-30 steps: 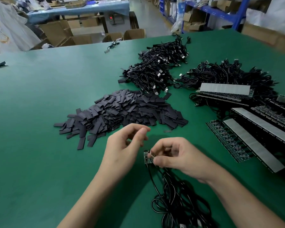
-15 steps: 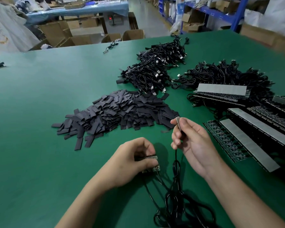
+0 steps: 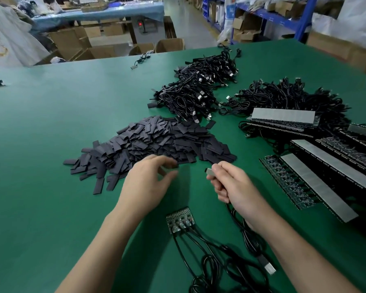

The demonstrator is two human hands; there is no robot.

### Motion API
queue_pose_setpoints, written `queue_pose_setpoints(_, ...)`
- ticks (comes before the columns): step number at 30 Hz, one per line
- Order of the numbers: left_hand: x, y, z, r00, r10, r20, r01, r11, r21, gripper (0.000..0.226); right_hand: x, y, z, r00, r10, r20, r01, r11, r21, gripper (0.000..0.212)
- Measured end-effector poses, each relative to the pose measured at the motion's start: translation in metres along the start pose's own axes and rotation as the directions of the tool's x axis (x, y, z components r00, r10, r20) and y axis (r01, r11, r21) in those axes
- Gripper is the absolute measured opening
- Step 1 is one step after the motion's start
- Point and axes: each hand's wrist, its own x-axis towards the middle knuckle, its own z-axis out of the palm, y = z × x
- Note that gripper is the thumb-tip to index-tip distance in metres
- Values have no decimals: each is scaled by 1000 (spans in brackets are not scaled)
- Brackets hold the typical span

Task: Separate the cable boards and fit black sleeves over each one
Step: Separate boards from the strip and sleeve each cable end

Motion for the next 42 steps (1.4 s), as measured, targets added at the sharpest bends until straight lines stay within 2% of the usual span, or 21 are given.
queue_pose_setpoints(3, 18, 5, 12, 991, -3, -135, 7, 1000, 29, 25, -1, 2, 2, 998, -60, 5, 60, 996, -60, 36)
queue_pose_setpoints(6, 33, 13, 24, 987, 61, -151, -48, 995, 84, 26, -1, 3, 2, 996, -86, 17, 87, 993, -81, 39)
queue_pose_setpoints(11, 48, 19, 33, 979, 199, -29, -186, 949, 253, 20, -1, 3, -1, 997, -53, 49, 55, 997, -53, 29)
queue_pose_setpoints(14, 53, 18, 31, 960, 272, 67, -279, 908, 311, 24, 0, 2, -1, 998, -42, 44, 43, 999, -18, 19)
queue_pose_setpoints(18, 62, 13, 24, 914, 347, 212, -400, 859, 319, 33, 1, 5, 1, 998, -51, 27, 51, 998, -28, 20)
queue_pose_setpoints(24, 76, 21, 21, 880, 395, 264, -465, 827, 317, 23, 2, 7, 2, 999, -53, 6, 53, 999, -2, 20)
queue_pose_setpoints(27, 74, 18, 20, 872, 446, 201, -486, 840, 241, 22, 2, 6, 1, 998, -63, -8, 63, 997, 42, 18)
queue_pose_setpoints(30, 59, 17, 23, 914, 403, 40, -403, 915, -20, 18, 1, 4, 0, 996, -86, -25, 88, 992, 88, 20)
queue_pose_setpoints(32, 43, 17, 24, 937, 348, -34, -348, 917, -195, 16, 1, 3, 0, 996, -86, -29, 88, 991, 98, 25)
queue_pose_setpoints(42, -29, 5, 20, 983, 153, -99, -181, 876, -447, 20, -3, 3, 3, 991, -105, 82, 107, 994, -26, 27)
